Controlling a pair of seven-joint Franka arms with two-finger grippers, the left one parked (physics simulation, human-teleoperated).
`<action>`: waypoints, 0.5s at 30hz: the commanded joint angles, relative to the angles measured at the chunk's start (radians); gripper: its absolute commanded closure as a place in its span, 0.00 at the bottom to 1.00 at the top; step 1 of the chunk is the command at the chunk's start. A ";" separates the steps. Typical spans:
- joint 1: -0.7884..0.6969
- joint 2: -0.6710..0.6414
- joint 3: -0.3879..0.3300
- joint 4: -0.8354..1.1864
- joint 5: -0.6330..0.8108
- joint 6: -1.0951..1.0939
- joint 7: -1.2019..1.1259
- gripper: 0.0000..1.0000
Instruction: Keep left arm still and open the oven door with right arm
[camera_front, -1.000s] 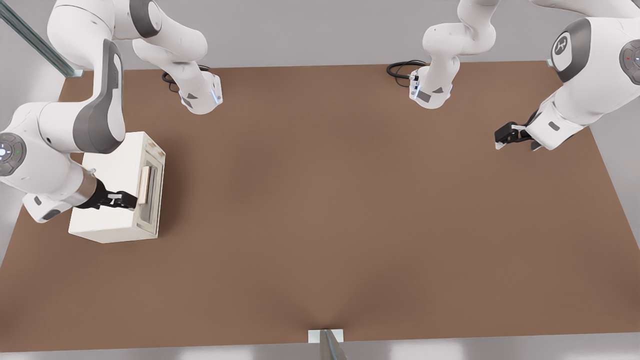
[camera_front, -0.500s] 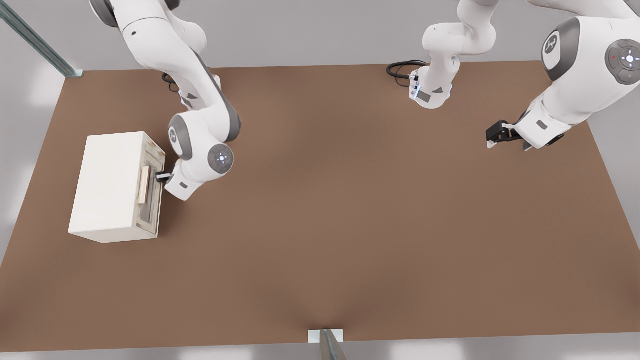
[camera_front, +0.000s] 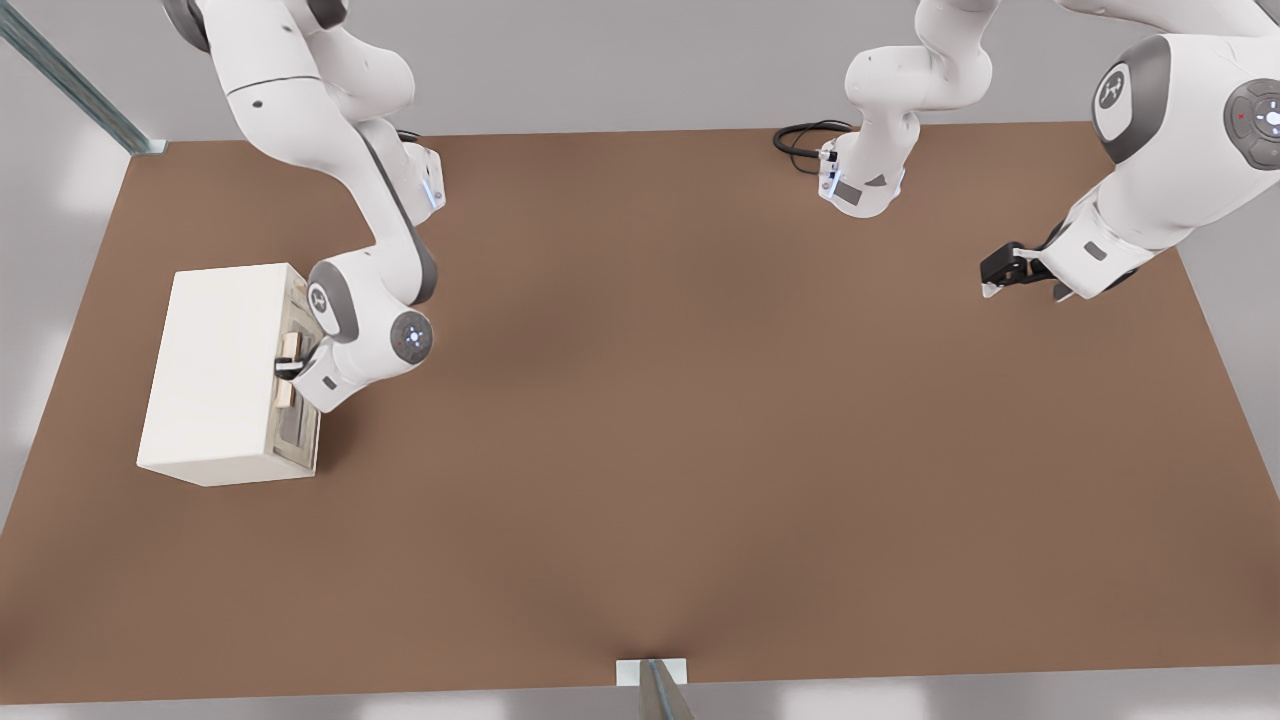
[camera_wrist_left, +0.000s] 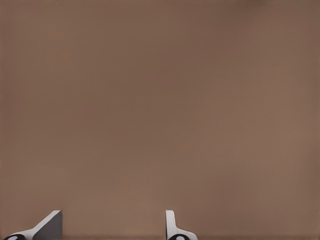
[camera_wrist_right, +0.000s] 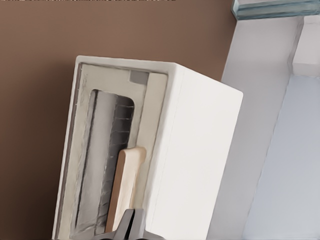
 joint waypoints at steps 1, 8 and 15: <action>0.001 0.005 -0.001 -0.004 -0.042 0.041 0.341 0.79; -0.026 0.019 -0.001 -0.032 -0.108 0.044 0.347 0.79; -0.043 0.057 -0.001 -0.035 -0.120 0.072 0.349 0.79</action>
